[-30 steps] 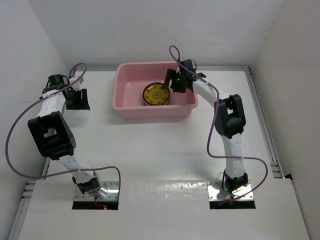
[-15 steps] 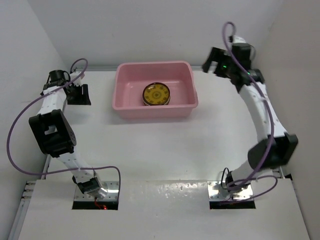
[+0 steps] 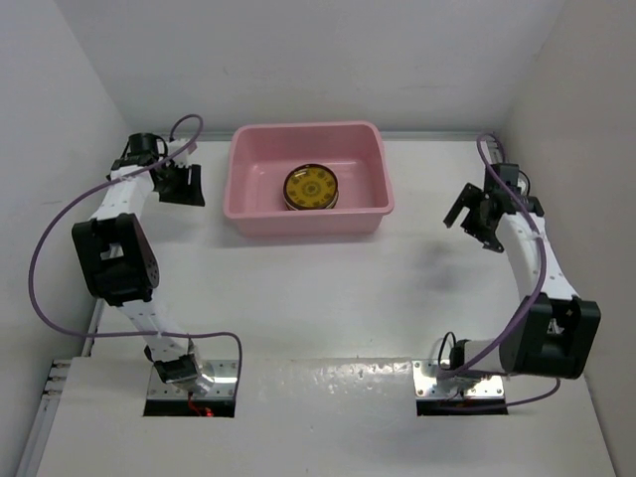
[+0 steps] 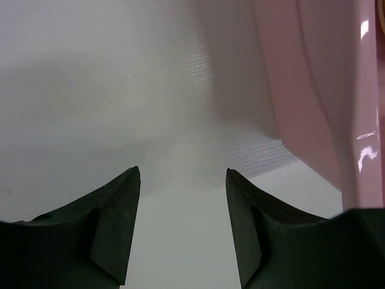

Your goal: Place the plates into the plastic bin on the countertop

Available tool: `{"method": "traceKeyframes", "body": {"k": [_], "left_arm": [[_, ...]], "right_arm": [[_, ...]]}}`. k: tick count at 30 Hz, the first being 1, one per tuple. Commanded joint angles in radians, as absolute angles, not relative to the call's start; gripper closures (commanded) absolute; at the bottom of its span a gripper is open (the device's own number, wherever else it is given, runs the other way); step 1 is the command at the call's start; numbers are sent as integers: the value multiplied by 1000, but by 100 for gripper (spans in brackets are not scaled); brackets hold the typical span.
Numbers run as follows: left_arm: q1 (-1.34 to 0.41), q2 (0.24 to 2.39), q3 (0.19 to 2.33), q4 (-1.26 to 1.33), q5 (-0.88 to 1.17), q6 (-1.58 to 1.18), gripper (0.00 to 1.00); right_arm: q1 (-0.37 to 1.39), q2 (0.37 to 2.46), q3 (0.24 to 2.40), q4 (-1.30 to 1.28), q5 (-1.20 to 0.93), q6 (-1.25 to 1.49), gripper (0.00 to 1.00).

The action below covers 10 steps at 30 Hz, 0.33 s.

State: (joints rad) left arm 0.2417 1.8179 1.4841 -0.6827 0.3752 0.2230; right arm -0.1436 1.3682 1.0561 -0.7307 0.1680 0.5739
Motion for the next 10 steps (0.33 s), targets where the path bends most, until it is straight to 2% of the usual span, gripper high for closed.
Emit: {"method": "traceKeyframes", "body": {"k": [1,10], "left_arm": [[221,1784,1476,-673,371,218,39],[181,1736,1425,-664,341,247,39]], "right_arm": [[-143,1275,1040,-684,123,536,0],[-141,1161,950,-568,41,480,0]]}}
